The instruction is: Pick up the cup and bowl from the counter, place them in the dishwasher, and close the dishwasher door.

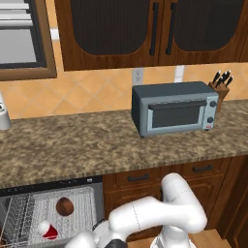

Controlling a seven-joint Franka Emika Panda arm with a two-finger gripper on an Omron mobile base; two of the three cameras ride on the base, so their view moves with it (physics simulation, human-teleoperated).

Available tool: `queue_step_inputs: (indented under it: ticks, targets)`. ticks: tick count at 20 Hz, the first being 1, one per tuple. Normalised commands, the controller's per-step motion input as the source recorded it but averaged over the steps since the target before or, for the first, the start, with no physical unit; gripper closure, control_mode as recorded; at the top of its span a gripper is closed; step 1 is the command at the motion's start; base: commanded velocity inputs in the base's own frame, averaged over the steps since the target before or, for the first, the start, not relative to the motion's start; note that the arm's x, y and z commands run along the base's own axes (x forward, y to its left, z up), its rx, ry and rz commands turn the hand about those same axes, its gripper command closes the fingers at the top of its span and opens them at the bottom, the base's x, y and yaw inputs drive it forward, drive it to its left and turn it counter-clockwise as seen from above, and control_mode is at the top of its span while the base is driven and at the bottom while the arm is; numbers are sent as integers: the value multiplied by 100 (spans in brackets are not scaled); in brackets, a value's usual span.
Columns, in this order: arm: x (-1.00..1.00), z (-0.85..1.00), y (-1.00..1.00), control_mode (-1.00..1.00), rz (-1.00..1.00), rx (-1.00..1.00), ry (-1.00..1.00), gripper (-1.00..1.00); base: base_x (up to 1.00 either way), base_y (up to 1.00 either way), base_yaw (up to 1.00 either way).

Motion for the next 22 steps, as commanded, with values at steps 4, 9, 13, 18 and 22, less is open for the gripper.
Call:
queue_step_inputs:
  ticks: [4,9,13,18,22]
  targets:
    - [100,-34,5,-100,-12,-16,-24,-100,0,0,0]
    - [100,-25,7,-100,-12,-17,-21,-100,0,0,0]
    - [100,-31,11,-100,-13,-18,-16,-100,0,0,0]
    - [100,-38,6,-100,-13,-17,-16,-100,0,0,0]
    - [100,-34,0,-100,-14,-16,-17,-100,0,0,0]
